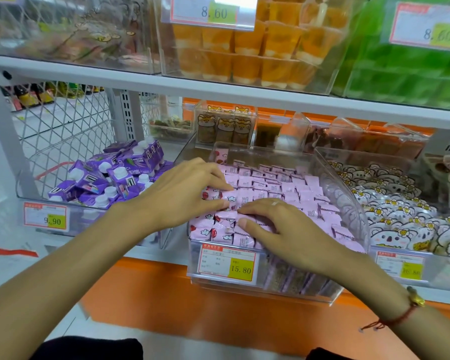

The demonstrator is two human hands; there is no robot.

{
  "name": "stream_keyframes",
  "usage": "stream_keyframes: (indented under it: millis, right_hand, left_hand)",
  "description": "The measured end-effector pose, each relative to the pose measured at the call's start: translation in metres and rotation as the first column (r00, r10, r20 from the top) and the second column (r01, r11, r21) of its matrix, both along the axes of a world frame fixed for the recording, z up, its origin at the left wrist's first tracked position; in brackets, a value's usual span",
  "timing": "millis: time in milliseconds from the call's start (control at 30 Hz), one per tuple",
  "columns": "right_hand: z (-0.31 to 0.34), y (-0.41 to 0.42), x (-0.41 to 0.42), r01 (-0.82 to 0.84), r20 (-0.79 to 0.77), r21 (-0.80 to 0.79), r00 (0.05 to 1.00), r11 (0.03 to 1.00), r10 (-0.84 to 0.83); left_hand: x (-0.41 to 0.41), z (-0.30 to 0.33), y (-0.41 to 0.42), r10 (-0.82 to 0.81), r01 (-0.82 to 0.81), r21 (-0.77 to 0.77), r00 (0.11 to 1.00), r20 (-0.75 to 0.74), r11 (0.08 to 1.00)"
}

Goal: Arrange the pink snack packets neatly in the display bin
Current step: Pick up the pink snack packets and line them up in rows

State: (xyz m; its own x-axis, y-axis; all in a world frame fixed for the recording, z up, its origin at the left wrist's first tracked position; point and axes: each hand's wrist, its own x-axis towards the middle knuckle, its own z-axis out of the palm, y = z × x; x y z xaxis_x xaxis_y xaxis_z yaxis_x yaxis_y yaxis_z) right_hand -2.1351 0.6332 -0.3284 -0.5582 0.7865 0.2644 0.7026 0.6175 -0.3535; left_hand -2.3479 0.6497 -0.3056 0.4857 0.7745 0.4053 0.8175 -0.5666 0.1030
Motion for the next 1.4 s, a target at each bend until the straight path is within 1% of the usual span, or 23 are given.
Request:
stream_keyframes:
  millis: [67,133,200,267,300,400,467,533,633,733,833,900,1000,1067,1133,1200,1233,1333,1400]
  right_hand:
    - [0.001,-0.001,0.0,0.019,0.015,0.015,1.0,1.0,-0.019]
    - [0.002,-0.003,0.0,0.032,0.019,0.032,0.999,0.999,-0.033]
    - [0.003,-0.003,0.002,0.055,0.026,0.056,0.998,0.997,-0.056]
    - [0.004,-0.003,0.005,0.081,0.045,0.077,0.995,0.994,-0.084]
    - [0.004,-0.003,0.008,0.087,0.055,0.079,0.994,0.993,-0.092]
    - [0.004,0.0,0.015,0.08,0.066,0.044,0.994,0.996,-0.083]
    - [0.004,0.005,0.017,0.061,0.063,0.024,0.996,0.998,-0.062]
    - [0.004,0.012,0.015,0.062,0.074,0.04,0.995,0.997,-0.065]
    - [0.002,0.024,0.007,0.094,0.119,0.04,0.988,0.995,-0.098]
    - [0.002,0.032,-0.004,0.091,0.21,-0.04,0.974,0.995,-0.08]
    - [0.007,0.037,-0.013,0.07,0.214,-0.079,0.976,0.994,-0.051]
    - [0.01,0.038,-0.018,0.069,0.188,-0.053,0.98,0.996,-0.057]
    - [0.013,0.038,-0.022,0.089,0.106,0.079,0.99,0.993,-0.097]
    - [0.012,0.039,-0.024,0.077,0.026,0.115,0.996,0.99,-0.081]
    - [0.011,0.039,-0.024,0.014,-0.018,0.052,1.0,0.999,-0.013]
    - [0.009,0.039,-0.022,-0.049,0.042,-0.013,0.998,0.999,0.05]
    - [0.008,0.04,-0.021,-0.061,0.078,-0.023,0.995,0.998,0.063]
    - [0.009,0.039,-0.016,-0.065,0.114,-0.051,0.991,0.997,0.07]
    - [0.011,0.037,-0.013,-0.076,0.117,-0.087,0.989,0.993,0.086]
  left_hand:
    - [0.002,0.001,0.001,-0.027,0.026,0.026,0.999,0.022,0.999]
    - [0.005,0.003,0.002,-0.041,0.041,0.045,0.999,0.001,0.998]
    - [0.008,0.006,0.005,-0.03,0.032,0.015,0.993,-0.111,0.999]
    - [0.011,0.008,0.006,-0.015,0.004,-0.046,0.968,-0.25,0.999]
    - [0.011,0.009,0.007,-0.018,-0.005,-0.075,0.955,-0.297,0.997]
    - [0.012,0.015,0.012,-0.042,-0.014,-0.153,0.934,-0.354,0.988]
    - [0.01,0.017,0.015,-0.062,-0.008,-0.205,0.94,-0.334,0.979]
    - [0.008,0.017,0.017,-0.081,0.005,-0.246,0.951,-0.299,0.969]
    - [0.003,0.014,0.019,-0.081,0.013,-0.261,0.964,-0.254,0.965]
    - [0.0,0.009,0.021,-0.017,-0.022,-0.18,0.976,-0.215,0.983]
    - [-0.004,0.006,0.021,0.055,-0.063,-0.135,0.997,-0.062,0.989]
    - [-0.007,0.006,0.023,0.086,-0.081,-0.12,0.995,0.041,0.99]
    - [-0.007,0.009,0.03,0.115,-0.103,-0.094,0.985,0.13,0.99]
    - [-0.007,0.011,0.037,0.124,-0.114,-0.114,0.988,0.087,0.987]
    - [-0.009,0.014,0.044,0.103,-0.101,-0.179,0.995,-0.001,0.979]
    - [-0.008,0.019,0.049,0.078,-0.094,-0.258,0.994,-0.071,0.962]
    - [-0.006,0.021,0.051,0.069,-0.097,-0.27,0.991,-0.11,0.958]
    - [0.001,0.023,0.054,0.056,-0.114,-0.234,0.969,-0.241,0.966]
    - [0.004,0.019,0.056,0.062,-0.117,-0.195,0.961,-0.27,0.974]
